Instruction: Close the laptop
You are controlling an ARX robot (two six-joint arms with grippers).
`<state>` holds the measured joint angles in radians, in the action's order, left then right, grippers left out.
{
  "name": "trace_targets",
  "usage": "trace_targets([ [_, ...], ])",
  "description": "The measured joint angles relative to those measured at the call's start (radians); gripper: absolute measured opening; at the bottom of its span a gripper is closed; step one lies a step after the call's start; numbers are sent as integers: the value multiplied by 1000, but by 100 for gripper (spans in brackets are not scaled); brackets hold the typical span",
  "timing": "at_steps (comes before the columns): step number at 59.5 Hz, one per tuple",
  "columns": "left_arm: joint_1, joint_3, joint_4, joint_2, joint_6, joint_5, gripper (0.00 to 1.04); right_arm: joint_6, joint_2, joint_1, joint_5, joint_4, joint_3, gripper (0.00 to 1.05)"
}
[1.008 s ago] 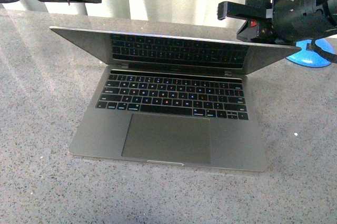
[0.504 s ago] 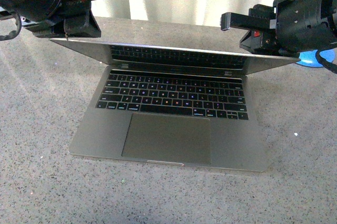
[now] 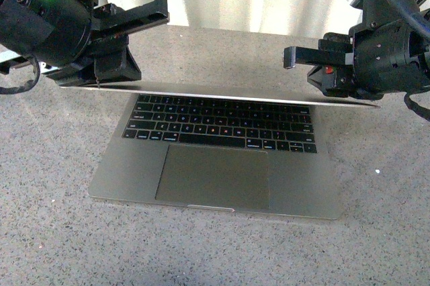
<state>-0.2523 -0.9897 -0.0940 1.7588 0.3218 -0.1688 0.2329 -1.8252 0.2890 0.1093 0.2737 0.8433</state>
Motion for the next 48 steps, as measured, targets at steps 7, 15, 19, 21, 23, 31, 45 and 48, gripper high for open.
trace_targets([
  [7, -10, 34, 18, 0, 22, -11, 4, 0, -1, -3, -3, 13, -15, 1],
  [15, -18, 66, 42, 0, 33, -10, 4, 1, -12, -5, -3, 32, -40, 1],
  [19, -19, 72, 48, 0, 36, -10, 4, 2, -17, -4, -3, 40, -50, 1],
  [21, -19, 73, 50, 1, 37, -11, 4, 4, -20, -2, -3, 45, -57, 1],
  [23, -18, 75, 53, 2, 39, -10, 4, 5, -23, -1, -3, 48, -61, 1],
  [31, -16, 77, 56, 5, 40, -10, 4, 11, -32, 7, -7, 60, -77, 1],
  [45, -12, 97, 77, 18, 51, -19, 4, 27, -42, 21, -7, 72, -85, 1],
  [48, -12, 102, 83, 21, 55, -19, 4, 27, -45, 22, -7, 74, -87, 1],
])
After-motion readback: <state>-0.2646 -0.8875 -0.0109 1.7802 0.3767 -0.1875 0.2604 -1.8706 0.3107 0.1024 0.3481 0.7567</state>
